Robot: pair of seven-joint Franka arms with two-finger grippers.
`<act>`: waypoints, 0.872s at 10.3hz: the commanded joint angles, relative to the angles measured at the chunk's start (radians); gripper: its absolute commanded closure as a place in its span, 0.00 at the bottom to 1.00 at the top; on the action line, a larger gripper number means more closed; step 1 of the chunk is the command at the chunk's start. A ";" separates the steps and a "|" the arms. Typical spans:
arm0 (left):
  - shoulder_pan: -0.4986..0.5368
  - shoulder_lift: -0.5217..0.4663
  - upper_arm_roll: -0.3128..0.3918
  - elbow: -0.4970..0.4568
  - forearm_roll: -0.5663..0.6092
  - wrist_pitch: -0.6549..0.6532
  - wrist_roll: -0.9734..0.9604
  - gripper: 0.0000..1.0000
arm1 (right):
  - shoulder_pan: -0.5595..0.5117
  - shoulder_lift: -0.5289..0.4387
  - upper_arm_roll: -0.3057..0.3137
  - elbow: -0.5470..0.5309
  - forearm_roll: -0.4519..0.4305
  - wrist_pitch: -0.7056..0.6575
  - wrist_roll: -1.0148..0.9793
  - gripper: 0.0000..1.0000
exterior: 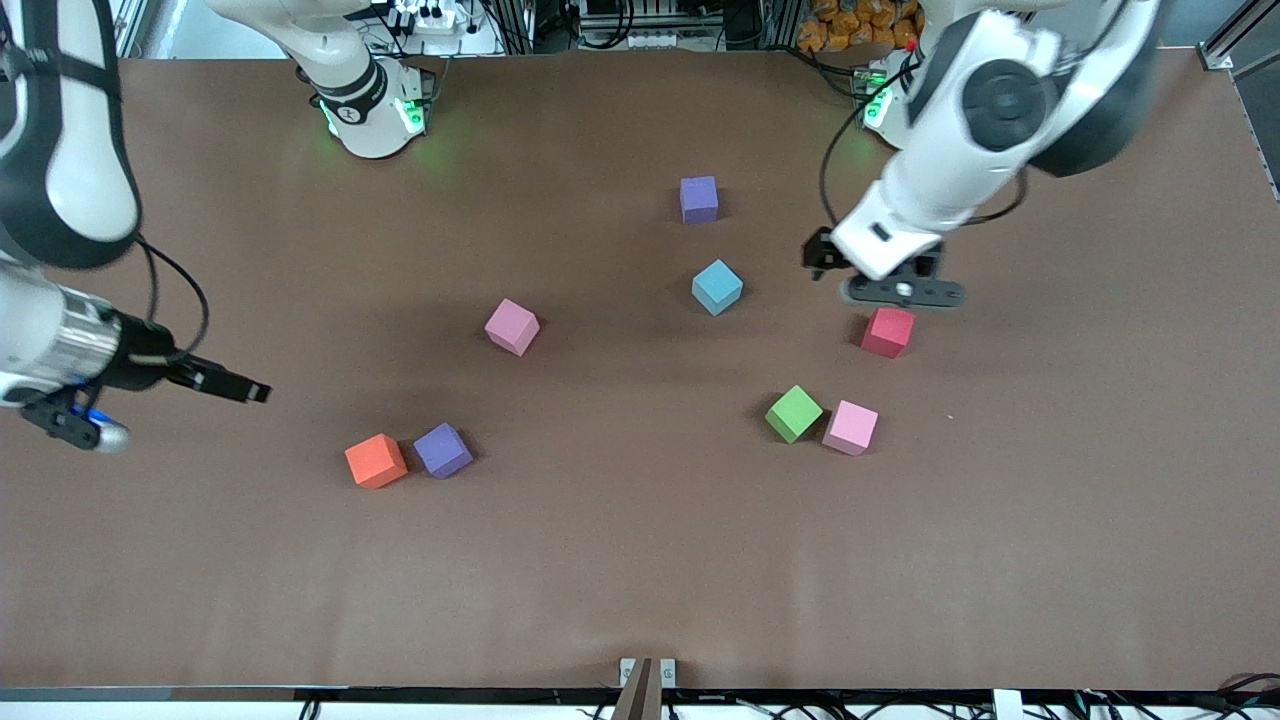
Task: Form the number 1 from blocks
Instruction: 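Reach the right gripper to orange while the left gripper reaches purple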
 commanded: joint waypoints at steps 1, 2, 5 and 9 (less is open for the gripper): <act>-0.031 0.048 -0.090 -0.087 -0.001 0.122 -0.167 0.00 | 0.011 0.138 -0.012 0.021 0.053 0.114 0.026 0.00; -0.061 0.091 -0.125 -0.096 -0.001 0.161 -0.250 0.00 | 0.011 0.178 -0.013 0.019 0.059 0.141 0.044 0.00; -0.143 0.185 -0.157 -0.165 -0.001 0.335 -0.479 0.00 | 0.141 0.240 -0.129 0.047 0.096 0.155 0.202 0.00; -0.169 0.237 -0.219 -0.280 -0.001 0.508 -0.639 0.00 | 0.203 0.300 -0.182 0.041 0.237 0.171 0.263 0.00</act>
